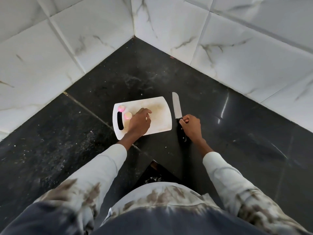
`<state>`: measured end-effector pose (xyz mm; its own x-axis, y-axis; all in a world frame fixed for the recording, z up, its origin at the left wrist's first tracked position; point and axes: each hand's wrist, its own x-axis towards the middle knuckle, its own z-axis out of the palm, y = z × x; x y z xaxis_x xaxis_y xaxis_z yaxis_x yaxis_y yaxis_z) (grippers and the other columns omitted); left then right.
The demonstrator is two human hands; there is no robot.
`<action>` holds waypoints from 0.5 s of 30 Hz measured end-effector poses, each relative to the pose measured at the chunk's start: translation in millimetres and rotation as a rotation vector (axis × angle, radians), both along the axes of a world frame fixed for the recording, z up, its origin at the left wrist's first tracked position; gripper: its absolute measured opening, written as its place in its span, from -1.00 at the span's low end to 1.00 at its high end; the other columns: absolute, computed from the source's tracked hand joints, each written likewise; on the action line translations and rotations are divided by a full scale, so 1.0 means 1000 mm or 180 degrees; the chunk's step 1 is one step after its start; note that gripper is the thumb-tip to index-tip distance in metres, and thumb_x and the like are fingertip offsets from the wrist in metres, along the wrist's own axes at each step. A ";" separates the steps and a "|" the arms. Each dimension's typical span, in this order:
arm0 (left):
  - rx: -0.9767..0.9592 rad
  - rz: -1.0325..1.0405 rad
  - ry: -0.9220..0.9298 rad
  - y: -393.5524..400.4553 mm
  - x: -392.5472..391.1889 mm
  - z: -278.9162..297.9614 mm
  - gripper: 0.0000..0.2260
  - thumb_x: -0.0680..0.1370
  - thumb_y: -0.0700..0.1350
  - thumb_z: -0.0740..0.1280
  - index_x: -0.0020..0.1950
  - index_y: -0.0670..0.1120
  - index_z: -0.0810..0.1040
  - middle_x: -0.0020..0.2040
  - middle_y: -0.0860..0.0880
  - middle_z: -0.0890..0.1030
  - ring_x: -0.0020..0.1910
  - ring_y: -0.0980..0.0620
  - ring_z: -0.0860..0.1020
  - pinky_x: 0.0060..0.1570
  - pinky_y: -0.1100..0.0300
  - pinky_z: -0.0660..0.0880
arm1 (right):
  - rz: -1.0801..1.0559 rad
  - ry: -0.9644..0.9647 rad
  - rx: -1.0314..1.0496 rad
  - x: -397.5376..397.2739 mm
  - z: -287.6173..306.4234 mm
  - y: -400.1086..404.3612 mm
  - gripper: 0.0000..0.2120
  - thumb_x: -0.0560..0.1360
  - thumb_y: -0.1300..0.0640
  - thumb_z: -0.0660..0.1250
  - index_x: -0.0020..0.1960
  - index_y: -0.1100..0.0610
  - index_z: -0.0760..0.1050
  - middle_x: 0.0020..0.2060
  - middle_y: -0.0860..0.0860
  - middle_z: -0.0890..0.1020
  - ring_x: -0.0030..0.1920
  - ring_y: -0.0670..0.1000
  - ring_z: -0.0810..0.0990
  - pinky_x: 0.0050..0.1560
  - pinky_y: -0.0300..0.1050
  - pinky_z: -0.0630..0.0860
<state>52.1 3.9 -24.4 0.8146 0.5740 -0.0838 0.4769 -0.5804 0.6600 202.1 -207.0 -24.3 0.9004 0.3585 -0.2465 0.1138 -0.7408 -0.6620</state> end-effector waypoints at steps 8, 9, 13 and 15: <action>0.0072 0.0026 -0.0060 -0.004 0.016 0.002 -0.75 0.65 -0.20 0.29 0.29 -0.01 0.61 0.19 0.07 0.63 0.06 0.00 0.62 0.02 0.06 0.63 | 0.0077 -0.0023 0.0033 0.015 0.004 -0.006 -0.90 0.60 0.11 0.43 0.11 0.05 0.61 -0.01 -0.01 0.67 -0.11 -0.04 0.67 0.00 -0.08 0.65; 0.0070 0.0059 -0.0082 -0.002 0.016 0.002 -0.75 0.65 -0.20 0.29 0.29 -0.01 0.61 0.20 0.06 0.63 0.07 0.00 0.62 0.01 0.07 0.63 | 0.0076 -0.0039 -0.0042 0.016 0.005 -0.005 -0.91 0.59 0.07 0.44 0.09 0.03 0.61 0.01 -0.01 0.66 -0.09 -0.02 0.67 0.03 -0.02 0.65; 0.0151 0.0257 -0.0191 0.010 0.008 0.006 -0.75 0.63 -0.22 0.30 0.28 -0.02 0.62 0.17 0.06 0.62 0.03 0.01 0.64 -0.04 0.13 0.57 | -0.0046 -0.0389 -0.0222 0.009 0.007 0.013 -0.87 0.62 0.03 0.38 0.08 0.08 0.54 0.15 0.01 0.51 -0.07 0.03 0.57 -0.04 -0.05 0.49; 0.0207 0.0490 -0.0305 0.021 0.001 0.009 -0.74 0.63 -0.24 0.30 0.27 -0.05 0.63 0.21 0.03 0.61 0.04 0.01 0.64 -0.05 0.17 0.55 | -0.0016 -0.0700 -0.0177 -0.002 0.010 0.033 -0.88 0.63 0.04 0.36 0.08 0.07 0.49 0.16 0.00 0.48 -0.07 0.04 0.58 -0.07 -0.05 0.51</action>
<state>53.0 25.3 -15.8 0.7192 0.6941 0.0312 0.5002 -0.5484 0.6701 200.4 -173.8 -14.0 0.9363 0.3454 -0.0631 0.2473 -0.7763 -0.5798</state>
